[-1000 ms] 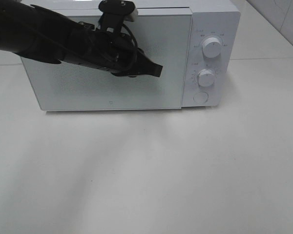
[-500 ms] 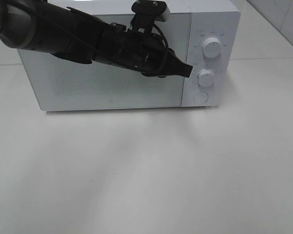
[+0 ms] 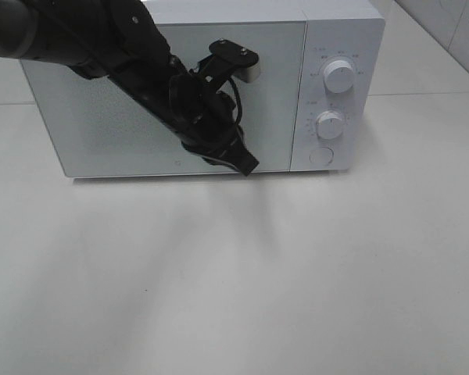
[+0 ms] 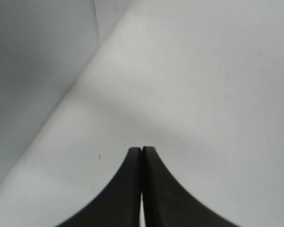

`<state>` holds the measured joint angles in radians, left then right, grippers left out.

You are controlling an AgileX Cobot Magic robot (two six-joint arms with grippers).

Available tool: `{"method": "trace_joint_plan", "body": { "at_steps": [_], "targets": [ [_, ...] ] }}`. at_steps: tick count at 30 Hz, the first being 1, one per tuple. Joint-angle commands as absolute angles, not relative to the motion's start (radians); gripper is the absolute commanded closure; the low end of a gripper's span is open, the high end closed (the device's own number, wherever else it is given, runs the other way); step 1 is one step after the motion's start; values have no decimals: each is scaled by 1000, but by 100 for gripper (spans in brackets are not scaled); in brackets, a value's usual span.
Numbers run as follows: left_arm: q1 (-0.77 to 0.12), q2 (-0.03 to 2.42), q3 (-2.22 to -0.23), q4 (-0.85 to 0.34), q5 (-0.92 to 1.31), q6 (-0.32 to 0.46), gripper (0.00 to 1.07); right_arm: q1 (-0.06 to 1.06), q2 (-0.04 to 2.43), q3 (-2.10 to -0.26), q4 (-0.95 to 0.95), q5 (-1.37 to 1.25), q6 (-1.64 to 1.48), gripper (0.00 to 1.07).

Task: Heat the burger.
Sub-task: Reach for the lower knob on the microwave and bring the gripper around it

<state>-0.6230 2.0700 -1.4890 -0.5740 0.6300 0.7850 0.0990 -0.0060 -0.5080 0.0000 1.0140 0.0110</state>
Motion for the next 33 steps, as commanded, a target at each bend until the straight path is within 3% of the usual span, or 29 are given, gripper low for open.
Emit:
{"method": "trace_joint_plan", "body": {
  "at_steps": [1, 2, 4, 10, 19, 24, 33],
  "targets": [
    [-624, 1989, -1496, -304, 813, 420, 107, 96, -26, -506, 0, 1002, 0, 37],
    [-624, 1989, -1496, -304, 813, 420, 107, 96, -26, -506, 0, 1002, 0, 37],
    [-624, 1943, -1496, -191, 921, 284, 107, 96, -26, -506, 0, 1002, 0, 37],
    [-624, 1847, -1496, -61, 1121, 150, 107, 96, -26, -506, 0, 1002, 0, 37],
    [-564, 1750, -1495, -71, 1274, 147, 107, 96, -26, -506, 0, 1002, 0, 37],
    [-413, 1649, -1439, -121, 1278, 128, 107, 96, -26, -506, 0, 1002, 0, 37],
    [-176, 1426, -1257, -105, 1276, 127, 107, 96, -26, -506, 0, 1002, 0, 37]
  ]
}}
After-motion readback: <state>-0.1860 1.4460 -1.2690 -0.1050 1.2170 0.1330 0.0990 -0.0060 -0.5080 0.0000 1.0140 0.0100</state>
